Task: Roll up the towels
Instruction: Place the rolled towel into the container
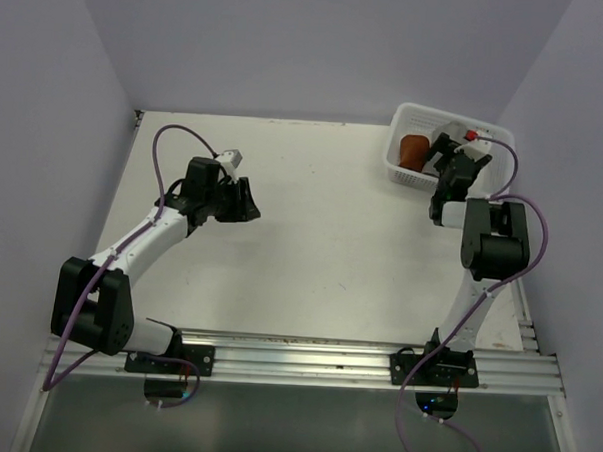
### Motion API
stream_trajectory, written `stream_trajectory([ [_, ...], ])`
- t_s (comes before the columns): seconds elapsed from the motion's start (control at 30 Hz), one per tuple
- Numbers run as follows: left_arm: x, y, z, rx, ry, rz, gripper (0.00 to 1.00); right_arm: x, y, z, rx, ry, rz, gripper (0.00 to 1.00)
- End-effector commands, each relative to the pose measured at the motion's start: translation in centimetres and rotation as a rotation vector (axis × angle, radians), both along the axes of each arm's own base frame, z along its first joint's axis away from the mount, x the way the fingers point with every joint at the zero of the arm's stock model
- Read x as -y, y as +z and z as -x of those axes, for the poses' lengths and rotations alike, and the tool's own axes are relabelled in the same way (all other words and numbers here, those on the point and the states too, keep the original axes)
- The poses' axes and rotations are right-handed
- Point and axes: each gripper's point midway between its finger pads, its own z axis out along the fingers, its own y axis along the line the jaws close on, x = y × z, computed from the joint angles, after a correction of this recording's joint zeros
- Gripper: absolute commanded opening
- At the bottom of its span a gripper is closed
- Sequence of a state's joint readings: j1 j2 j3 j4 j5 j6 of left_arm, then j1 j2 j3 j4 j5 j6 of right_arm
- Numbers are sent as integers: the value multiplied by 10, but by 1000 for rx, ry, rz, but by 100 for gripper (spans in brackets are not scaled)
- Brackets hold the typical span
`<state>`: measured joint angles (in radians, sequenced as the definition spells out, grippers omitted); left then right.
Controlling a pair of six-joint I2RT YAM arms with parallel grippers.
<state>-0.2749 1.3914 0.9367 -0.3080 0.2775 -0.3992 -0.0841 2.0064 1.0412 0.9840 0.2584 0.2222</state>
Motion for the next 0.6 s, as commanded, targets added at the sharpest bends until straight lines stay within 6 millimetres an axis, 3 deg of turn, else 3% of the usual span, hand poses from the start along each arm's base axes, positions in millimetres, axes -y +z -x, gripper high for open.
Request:
stream_trajectory([
  [0.0, 0, 17, -8, 78, -24, 15, 53, -4, 68, 5, 185, -23, 103, 99],
  [0.2, 0, 17, -8, 80, -22, 16, 53, -26, 86, 19, 256, -4, 172, 99],
  [0.23, 0, 18, -8, 82, -23, 18, 53, -43, 88, 20, 264, 27, 181, 99],
  [0.4, -3, 27, -9, 114, -13, 11, 55, -80, 103, 38, 297, 73, 269, 99],
  [0.43, -4, 29, -9, 121, -11, 8, 57, -97, 112, 43, 320, 101, 264, 99],
  [0.5, -7, 35, -9, 144, 0, 1, 59, -113, 114, 51, 307, 124, 271, 99],
  [0.53, -8, 37, -9, 150, 8, -4, 62, -133, 128, 59, 329, 155, 261, 99],
  [0.57, -10, 39, -10, 160, 13, -9, 64, -143, 125, 64, 316, 177, 253, 99],
])
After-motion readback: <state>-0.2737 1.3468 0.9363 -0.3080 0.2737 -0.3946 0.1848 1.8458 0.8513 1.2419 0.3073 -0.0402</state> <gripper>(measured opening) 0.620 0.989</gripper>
